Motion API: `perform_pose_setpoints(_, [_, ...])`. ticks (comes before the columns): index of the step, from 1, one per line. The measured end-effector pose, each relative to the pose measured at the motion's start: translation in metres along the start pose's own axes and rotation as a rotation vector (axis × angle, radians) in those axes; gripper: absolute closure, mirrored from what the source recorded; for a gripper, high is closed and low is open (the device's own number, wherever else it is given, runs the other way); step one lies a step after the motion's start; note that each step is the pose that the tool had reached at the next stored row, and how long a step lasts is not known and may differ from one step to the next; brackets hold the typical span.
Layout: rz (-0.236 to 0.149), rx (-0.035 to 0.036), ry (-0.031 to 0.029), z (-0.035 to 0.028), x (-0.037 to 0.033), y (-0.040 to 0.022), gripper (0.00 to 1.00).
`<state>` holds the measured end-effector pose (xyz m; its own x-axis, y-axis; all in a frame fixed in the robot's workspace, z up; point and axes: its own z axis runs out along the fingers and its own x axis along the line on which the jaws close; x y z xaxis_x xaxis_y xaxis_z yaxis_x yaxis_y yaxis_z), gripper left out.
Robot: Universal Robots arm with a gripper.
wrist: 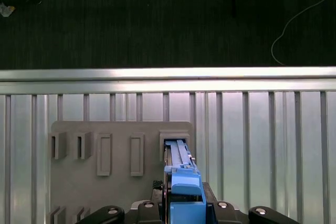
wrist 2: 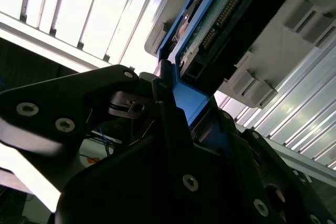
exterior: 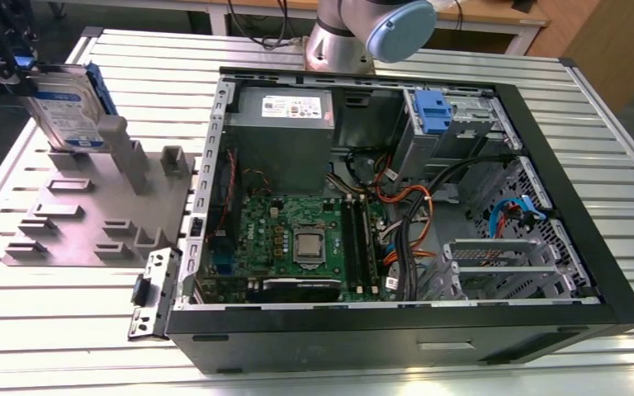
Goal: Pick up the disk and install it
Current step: 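Pick up the disk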
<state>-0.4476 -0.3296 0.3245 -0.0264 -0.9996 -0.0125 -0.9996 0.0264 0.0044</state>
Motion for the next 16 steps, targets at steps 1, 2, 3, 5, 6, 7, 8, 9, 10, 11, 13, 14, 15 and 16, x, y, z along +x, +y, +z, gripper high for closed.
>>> perform_pose_setpoints(1, [0.0, 0.0001, 0.0, -0.0002, 0.0, 0.0, 0.64])
perform_pose_setpoints(2, [0.0, -0.0001, 0.0, -0.0005, 0.0, 0.0, 0.64])
perform_pose_setpoints(3, [0.0, -0.0001, 0.0001, -0.0008, 0.0, 0.0, 0.64])
perform_pose_setpoints(5, [0.0, 0.0, 0.0, -0.0009, 0.0, 0.0, 0.64])
perform_pose_setpoints(6, [0.0, 0.0, 0.0, -0.001, 0.0, 0.0, 0.64])
perform_pose_setpoints(7, [0.0, -0.0002, 0.0001, -0.0013, 0.0, 0.0, 0.64])
perform_pose_setpoints(8, [0.0, -0.0002, 0.0001, -0.0015, 0.0, 0.0, 0.64])
perform_pose_setpoints(9, [0.0, -0.0003, 0.0001, -0.0018, 0.0, 0.0, 0.64])
perform_pose_setpoints(10, [0.0, -0.0002, 0.0001, -0.002, 0.0, 0.0, 0.64])
perform_pose_setpoints(11, [0.0, 0.0, 0.0, -0.0021, 0.0, 0.0, 0.64])
perform_pose_setpoints(13, [0.0, -0.0001, 0.0001, -0.0026, 0.0, 0.0, 0.64])
perform_pose_setpoints(14, [0.0, -0.0002, 0.0001, -0.0029, 0.0, 0.0, 0.64])
perform_pose_setpoints(15, [0.0, -0.0001, 0.0, -0.0031, 0.0, 0.0, 0.64])
perform_pose_setpoints(16, [0.0, -0.0002, 0.0, -0.0033, 0.0, 0.0, 0.64])
